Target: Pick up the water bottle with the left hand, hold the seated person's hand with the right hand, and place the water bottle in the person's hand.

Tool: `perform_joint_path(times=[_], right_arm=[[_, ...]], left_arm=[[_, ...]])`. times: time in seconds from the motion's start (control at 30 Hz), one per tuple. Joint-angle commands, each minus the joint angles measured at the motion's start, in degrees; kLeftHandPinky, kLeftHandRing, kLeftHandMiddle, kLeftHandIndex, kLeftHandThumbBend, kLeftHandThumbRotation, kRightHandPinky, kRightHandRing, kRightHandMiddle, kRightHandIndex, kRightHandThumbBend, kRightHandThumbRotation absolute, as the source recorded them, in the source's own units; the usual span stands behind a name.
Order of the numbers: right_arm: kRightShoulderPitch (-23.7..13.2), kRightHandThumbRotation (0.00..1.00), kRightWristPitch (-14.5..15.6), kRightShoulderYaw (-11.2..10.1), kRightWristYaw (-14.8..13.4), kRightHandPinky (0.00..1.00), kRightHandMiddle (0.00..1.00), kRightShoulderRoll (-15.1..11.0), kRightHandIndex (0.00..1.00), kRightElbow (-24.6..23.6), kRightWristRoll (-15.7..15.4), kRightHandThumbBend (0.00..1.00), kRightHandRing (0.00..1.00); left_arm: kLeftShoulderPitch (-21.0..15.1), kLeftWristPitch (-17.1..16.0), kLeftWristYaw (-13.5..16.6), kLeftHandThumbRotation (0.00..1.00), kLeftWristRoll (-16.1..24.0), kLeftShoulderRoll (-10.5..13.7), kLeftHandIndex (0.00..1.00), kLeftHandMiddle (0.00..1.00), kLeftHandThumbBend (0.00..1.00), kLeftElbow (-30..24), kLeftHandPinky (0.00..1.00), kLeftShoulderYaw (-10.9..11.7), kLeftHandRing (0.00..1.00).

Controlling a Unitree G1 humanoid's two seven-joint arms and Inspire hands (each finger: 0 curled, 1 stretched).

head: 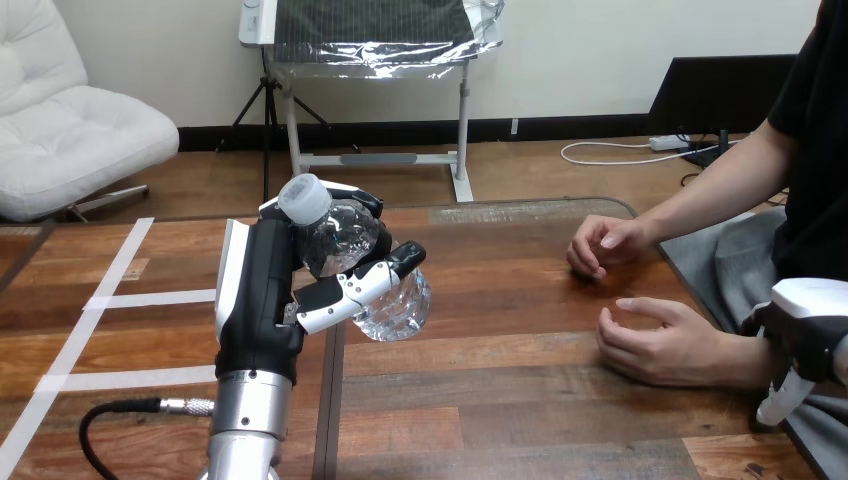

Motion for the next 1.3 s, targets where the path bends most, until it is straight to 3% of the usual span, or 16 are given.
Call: perform_joint_path(times=[0.0,0.4,0.57,1.0,1.27], right_arm=[[-4.21,0.0,-0.66,0.72,-1.3,0.71,0.83,0.81,0.82,1.24,0.07,0.73,0.8],[-7.17,0.0,-3.12,3.08,0.26,0.61,0.81,0.91,0.81,5.71,-0.63,0.72,0.75],[-9.84,0.0,-3.61,4.19,2.71,0.6,0.82,2.24,0.81,10.05,0.81,0.68,0.75],[-12.44,0.0,-8.27,6.88,1.84,0.57,0.78,2.61,0.79,15.81,0.37,0.67,0.71],[-12.97,0.0,-8.98,7.39,2.32,0.5,0.74,2.91,0.77,17.06,0.68,0.67,0.64]], left_arm=[[-3.39,-1.48,-0.06,0.0,-0.43,-0.05,0.49,0.47,0.62,-2.72,0.37,0.41,0.42],[-3.29,-1.12,-0.43,0.0,-0.83,-0.31,0.49,0.47,0.62,-3.18,0.37,0.49,0.42],[-2.97,-0.76,-0.42,0.0,-0.65,-0.31,0.49,0.46,0.62,-3.71,0.37,0.6,0.42],[-2.31,-0.46,-0.4,0.0,-0.86,-0.51,0.49,0.46,0.62,-4.09,0.37,0.65,0.42],[-2.22,-0.6,-0.12,0.0,-0.44,-0.44,0.49,0.47,0.62,-4.01,0.37,0.7,0.42]])
